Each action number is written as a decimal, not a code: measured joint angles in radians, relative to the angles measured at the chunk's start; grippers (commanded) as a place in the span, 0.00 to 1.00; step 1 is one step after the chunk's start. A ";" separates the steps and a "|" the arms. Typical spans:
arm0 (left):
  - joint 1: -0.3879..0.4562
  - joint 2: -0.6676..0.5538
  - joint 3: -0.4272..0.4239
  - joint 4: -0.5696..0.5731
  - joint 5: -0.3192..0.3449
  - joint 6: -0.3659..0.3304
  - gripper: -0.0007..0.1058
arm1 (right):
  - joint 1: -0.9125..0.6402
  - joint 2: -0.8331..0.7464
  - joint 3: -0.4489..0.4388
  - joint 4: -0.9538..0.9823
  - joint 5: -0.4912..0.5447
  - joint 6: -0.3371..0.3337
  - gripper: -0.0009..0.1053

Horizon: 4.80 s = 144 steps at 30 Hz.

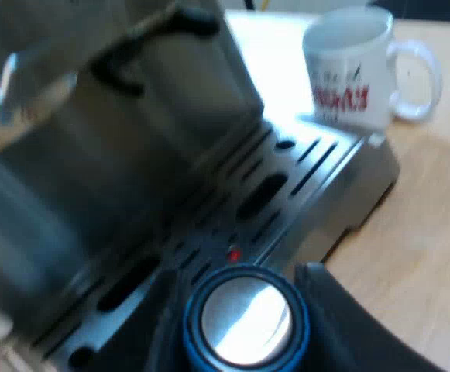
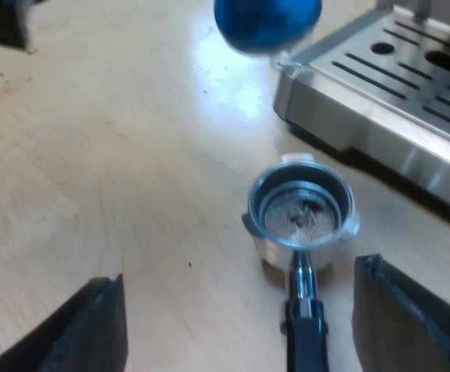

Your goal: Grind coffee beans and then tamp

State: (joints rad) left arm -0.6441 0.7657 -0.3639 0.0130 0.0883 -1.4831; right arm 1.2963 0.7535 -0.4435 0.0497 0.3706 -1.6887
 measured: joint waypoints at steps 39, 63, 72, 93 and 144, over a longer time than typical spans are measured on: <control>0.256 0.435 0.070 -0.221 0.197 0.000 0.23 | 0.000 0.000 0.000 -0.050 -0.007 -0.038 0.60; 0.256 0.447 0.070 -0.293 0.217 -0.051 0.74 | 0.000 0.000 0.000 -0.050 -0.007 -0.024 0.60; 0.256 0.149 0.070 -0.193 0.204 -0.051 0.74 | 0.000 0.000 0.000 -0.044 -0.015 0.048 0.60; 0.257 -0.267 -0.195 0.310 0.217 -0.153 0.74 | -0.071 0.000 -0.349 0.559 -0.051 0.160 0.60; 0.605 -0.471 -0.288 0.853 0.337 -0.208 0.74 | -1.381 -0.361 -0.505 1.039 -0.682 -0.266 0.60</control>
State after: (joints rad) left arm -0.0387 0.2950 -0.6522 0.8657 0.4254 -1.6915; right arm -0.0846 0.3927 -0.9489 1.0891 -0.3111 -1.9550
